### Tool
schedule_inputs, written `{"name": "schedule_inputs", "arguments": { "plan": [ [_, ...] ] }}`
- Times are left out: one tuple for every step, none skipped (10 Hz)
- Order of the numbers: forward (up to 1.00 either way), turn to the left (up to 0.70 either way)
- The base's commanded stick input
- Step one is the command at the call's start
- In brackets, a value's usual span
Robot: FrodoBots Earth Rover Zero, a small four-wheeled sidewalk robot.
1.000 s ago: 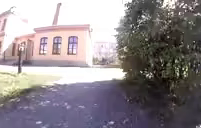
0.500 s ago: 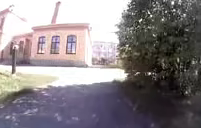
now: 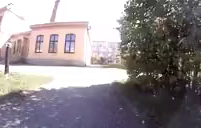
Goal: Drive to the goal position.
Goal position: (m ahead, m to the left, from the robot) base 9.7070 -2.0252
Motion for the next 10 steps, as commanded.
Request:
{"name": "schedule_inputs", "arguments": {
  "plan": [
    [0.7,0.0],
    [0.7,0.0],
    [0.7,0.0],
    [0.7,0.01],
    [0.7,0.05],
    [0.7,0.35],
    [0.7,0.35],
    [0.7,0.35],
    [0.7,0.35],
    [0.7,0.35]
  ]
}}
